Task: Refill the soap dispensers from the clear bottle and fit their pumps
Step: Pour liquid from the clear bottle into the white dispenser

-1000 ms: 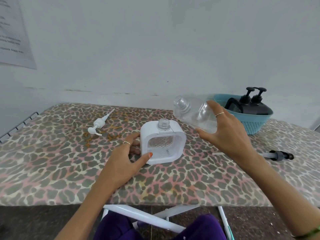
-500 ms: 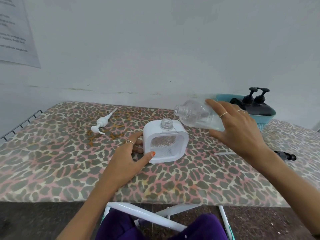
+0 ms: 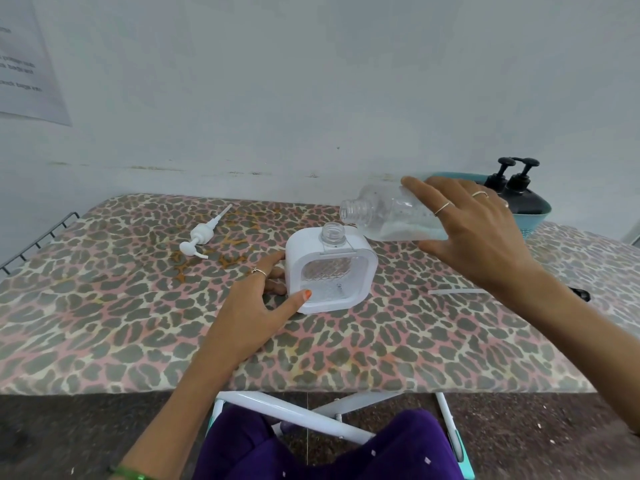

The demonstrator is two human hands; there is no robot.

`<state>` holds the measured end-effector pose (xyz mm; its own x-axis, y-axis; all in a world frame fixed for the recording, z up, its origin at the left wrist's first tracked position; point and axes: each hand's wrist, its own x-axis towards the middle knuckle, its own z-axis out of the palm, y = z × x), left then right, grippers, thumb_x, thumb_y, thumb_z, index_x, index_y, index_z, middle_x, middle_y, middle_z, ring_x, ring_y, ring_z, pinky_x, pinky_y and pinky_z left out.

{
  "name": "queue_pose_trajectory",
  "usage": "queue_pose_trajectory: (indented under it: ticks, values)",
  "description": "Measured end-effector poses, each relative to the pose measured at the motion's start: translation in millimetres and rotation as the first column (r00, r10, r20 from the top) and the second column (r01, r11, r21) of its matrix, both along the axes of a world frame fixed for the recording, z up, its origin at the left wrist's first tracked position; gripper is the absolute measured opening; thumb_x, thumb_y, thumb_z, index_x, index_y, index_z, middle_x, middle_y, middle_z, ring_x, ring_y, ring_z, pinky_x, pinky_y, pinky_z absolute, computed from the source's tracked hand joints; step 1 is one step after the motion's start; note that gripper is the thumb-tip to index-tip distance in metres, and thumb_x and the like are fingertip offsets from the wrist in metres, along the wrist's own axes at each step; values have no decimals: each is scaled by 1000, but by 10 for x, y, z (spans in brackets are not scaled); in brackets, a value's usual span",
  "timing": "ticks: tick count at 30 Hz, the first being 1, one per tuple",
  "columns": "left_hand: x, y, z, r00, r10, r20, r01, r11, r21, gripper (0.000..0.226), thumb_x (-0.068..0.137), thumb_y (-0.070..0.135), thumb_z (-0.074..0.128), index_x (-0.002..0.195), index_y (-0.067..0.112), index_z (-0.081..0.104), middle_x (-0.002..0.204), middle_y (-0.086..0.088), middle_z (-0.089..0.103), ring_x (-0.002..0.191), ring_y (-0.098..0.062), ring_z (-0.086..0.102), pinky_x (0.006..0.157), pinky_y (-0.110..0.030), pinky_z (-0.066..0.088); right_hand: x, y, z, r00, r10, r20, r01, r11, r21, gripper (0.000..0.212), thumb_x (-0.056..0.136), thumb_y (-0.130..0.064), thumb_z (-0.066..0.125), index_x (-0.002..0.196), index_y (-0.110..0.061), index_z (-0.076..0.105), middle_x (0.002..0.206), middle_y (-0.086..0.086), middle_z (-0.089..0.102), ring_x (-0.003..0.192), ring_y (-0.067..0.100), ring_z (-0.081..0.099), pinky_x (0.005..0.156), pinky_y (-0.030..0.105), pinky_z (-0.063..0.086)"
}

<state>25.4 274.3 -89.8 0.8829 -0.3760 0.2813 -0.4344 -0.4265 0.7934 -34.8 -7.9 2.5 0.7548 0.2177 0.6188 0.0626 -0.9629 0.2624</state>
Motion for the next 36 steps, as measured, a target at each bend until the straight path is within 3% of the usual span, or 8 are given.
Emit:
queue_pose_trajectory:
  ticks: [36]
  values:
    - [27, 5, -21, 1000, -6, 12, 7, 1000, -13, 64, 79, 41, 71, 136, 32, 42, 107, 12, 64, 90, 10, 60, 75, -7, 46, -4, 2, 136, 996, 62, 62, -52, 987, -155, 89, 59, -14, 89, 136, -19, 45, 119, 19, 59, 107, 41, 58, 88, 54, 42]
